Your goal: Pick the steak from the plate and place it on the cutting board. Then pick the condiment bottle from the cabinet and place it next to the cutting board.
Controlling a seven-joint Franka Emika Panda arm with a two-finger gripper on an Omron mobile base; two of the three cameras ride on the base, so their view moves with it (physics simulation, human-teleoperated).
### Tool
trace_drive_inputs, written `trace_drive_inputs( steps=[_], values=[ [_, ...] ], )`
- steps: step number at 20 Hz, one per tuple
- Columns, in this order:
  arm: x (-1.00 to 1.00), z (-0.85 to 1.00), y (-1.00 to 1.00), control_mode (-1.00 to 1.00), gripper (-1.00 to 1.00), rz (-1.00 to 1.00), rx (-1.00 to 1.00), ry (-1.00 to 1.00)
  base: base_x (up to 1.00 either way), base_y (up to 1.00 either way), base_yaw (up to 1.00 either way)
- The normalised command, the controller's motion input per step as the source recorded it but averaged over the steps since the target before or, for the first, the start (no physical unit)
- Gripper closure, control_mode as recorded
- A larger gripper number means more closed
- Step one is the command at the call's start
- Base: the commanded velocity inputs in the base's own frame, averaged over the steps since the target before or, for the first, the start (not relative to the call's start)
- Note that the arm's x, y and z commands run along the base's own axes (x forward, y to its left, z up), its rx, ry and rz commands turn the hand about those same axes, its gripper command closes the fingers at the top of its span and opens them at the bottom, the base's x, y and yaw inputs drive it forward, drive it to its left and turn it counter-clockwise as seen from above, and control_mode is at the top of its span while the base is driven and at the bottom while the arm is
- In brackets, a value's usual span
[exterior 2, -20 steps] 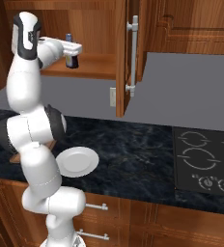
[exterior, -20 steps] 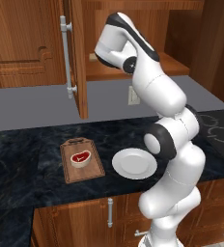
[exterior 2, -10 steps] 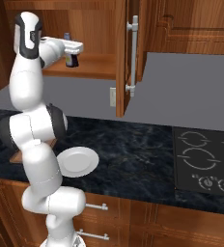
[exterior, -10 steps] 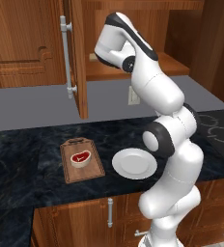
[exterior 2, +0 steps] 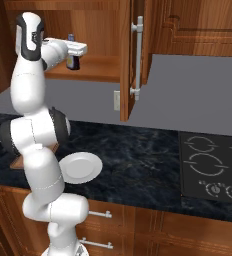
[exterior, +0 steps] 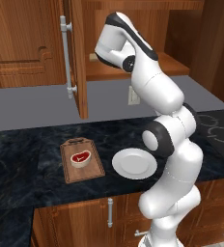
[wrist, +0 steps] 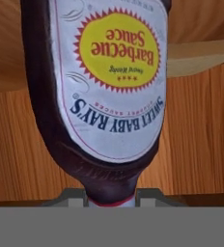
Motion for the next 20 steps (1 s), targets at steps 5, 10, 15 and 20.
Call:
trace_drive_inputs(
  steps=[5,10,15,20],
  values=[
    [-0.06,0.18,0.01,-1.0,1.0,0.0,-0.06,0.0,0.0,0.0,0.0],
    [-0.16,0.27,0.0,-1.0,1.0,0.0,-0.08,0.0,0.0,0.0,0.0],
    [-0.17,0.15,0.0,-1.0,1.0,0.0,-0.07,0.0,0.0,0.0,0.0],
    [-0.06,-0.07,0.0,-1.0,1.0,0.0,-0.06,0.0,0.0,0.0,0.0]
  ],
)
